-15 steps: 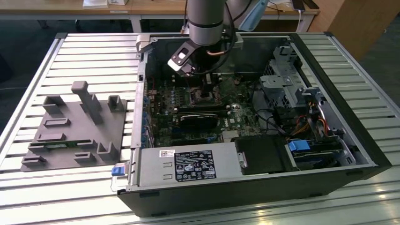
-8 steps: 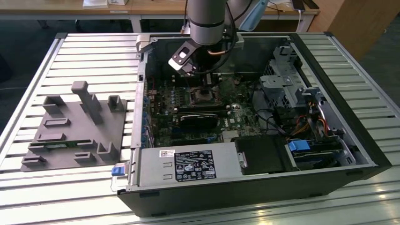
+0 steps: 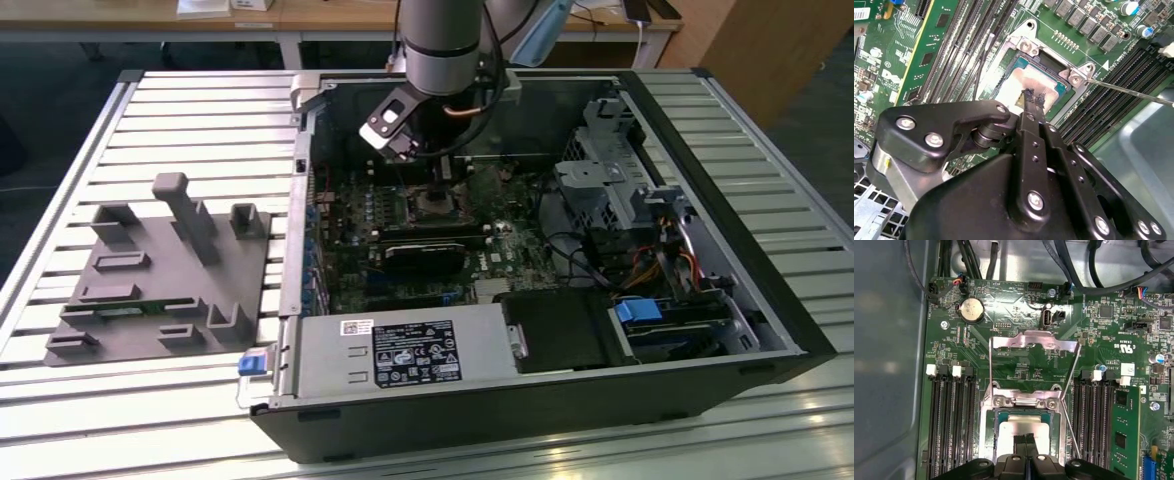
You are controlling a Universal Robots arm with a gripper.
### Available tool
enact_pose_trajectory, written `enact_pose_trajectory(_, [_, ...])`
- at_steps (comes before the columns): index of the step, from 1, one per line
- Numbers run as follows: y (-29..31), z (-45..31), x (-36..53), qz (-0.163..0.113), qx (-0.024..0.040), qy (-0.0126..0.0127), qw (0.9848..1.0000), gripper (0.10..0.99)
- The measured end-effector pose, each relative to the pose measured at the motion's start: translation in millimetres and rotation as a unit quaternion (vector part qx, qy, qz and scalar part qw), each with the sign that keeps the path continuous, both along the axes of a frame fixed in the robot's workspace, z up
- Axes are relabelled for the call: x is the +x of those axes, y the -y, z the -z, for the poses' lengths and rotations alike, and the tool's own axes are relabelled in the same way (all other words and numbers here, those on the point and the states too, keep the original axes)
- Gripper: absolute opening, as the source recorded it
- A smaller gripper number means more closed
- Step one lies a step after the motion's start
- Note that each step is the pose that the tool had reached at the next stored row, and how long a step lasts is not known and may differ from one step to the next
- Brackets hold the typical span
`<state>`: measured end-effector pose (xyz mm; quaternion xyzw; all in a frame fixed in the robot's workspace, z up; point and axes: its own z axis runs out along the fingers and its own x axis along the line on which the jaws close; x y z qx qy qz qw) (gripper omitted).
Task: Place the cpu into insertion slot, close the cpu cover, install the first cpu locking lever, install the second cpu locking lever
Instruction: 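Place the cpu into insertion slot, then close the cpu cover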
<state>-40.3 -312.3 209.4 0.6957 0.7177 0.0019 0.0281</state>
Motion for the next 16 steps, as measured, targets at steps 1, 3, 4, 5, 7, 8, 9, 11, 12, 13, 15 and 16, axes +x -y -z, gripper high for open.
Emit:
enact_pose_trajectory(1, [0.0, -0.4, 0.0, 0.000, 0.0001, 0.0001, 1.0000, 0.106])
enact_pose_trajectory(3, [0.0, -1.3, 0.0, 0.000, 0.0001, 0.0001, 1.0000, 0.106])
enact_pose_trajectory(4, [0.0, -1.7, 0.0, 0.000, 0.0002, 0.0001, 1.0000, 0.106])
enact_pose_trajectory(5, [0.0, -2.2, 0.0, 0.000, 0.0002, 0.0001, 1.0000, 0.106])
enact_pose_trajectory(7, [0.0, -3.7, 0.0, 0.000, 0.0001, 0.0001, 1.0000, 0.106])
enact_pose_trajectory(8, [0.0, -4.3, 0.0, 0.000, 0.0002, 0.0001, 1.0000, 0.106])
enact_pose_trajectory(9, [0.0, -5.0, 0.0, 0.000, 0.0001, 0.0001, 1.0000, 0.106])
enact_pose_trajectory(11, [-0.1, -6.8, 0.0, 0.000, 0.0002, 0.0000, 1.0000, 0.106])
enact_pose_trajectory(12, [-0.1, -7.9, 0.1, 0.000, 0.0001, 0.0000, 1.0000, 0.106])
enact_pose_trajectory(13, [0.0, -8.6, 0.1, 0.000, 0.0002, 0.0000, 1.0000, 0.106])
enact_pose_trajectory(15, [0.0, -10.8, 0.2, 0.000, 0.0002, -0.0001, 1.0000, 0.106])
enact_pose_trajectory(16, [0.0, -12.2, 0.2, 0.000, 0.0001, -0.0002, 1.0000, 0.106])
